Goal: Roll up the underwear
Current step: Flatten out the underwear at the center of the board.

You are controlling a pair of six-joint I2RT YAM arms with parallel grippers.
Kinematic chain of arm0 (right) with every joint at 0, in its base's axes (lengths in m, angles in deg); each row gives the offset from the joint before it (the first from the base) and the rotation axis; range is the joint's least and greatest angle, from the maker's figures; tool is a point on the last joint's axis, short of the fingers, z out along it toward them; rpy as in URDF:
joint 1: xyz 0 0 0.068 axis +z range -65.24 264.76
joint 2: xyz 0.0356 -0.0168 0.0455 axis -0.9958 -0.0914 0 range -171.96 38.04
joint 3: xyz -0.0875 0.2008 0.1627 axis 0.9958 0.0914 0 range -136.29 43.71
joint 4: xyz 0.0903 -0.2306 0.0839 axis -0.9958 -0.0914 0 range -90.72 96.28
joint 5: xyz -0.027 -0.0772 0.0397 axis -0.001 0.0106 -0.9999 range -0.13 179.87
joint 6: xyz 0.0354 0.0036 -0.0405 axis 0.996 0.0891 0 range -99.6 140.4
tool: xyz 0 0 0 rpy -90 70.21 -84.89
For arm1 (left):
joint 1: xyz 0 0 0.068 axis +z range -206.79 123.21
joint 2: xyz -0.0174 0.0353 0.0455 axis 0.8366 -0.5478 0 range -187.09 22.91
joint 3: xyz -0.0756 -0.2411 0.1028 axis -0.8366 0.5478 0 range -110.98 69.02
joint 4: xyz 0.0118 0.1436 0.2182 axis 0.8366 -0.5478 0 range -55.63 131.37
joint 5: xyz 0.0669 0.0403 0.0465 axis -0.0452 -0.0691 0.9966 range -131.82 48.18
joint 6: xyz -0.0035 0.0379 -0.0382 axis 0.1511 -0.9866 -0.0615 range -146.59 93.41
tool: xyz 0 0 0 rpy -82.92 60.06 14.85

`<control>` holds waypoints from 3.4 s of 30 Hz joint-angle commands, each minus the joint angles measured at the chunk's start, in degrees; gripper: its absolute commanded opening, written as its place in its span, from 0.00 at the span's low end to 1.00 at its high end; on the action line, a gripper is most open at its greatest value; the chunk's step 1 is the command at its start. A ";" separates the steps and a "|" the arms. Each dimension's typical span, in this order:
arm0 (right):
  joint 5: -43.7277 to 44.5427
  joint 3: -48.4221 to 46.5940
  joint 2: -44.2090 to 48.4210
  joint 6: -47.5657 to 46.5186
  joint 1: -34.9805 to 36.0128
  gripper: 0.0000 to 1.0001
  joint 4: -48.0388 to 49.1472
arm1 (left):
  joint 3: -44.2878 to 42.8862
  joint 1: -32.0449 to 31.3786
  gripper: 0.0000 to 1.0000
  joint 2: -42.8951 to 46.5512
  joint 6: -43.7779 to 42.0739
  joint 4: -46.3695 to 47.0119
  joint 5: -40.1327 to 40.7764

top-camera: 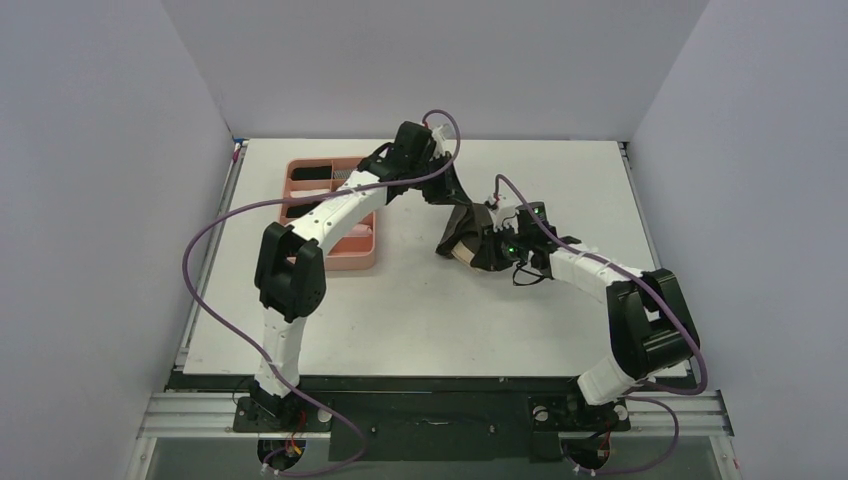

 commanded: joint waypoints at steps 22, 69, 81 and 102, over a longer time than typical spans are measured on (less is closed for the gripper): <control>31.38 -54.12 -5.30 -37.58 -2.80 0.00 -50.36 | -23.88 10.96 0.00 0.94 -29.48 -6.05 1.16; 35.72 -63.96 -5.98 -39.52 1.82 0.02 -52.02 | -21.03 7.35 0.00 4.36 -36.76 -0.24 10.43; 29.22 -53.23 1.63 -24.90 -8.13 0.05 -40.21 | -29.03 -1.91 0.00 -0.86 -53.42 -4.48 11.43; 9.49 -29.05 0.79 -17.52 -25.68 0.51 -39.80 | 28.24 -28.78 0.00 8.39 -55.31 11.64 26.40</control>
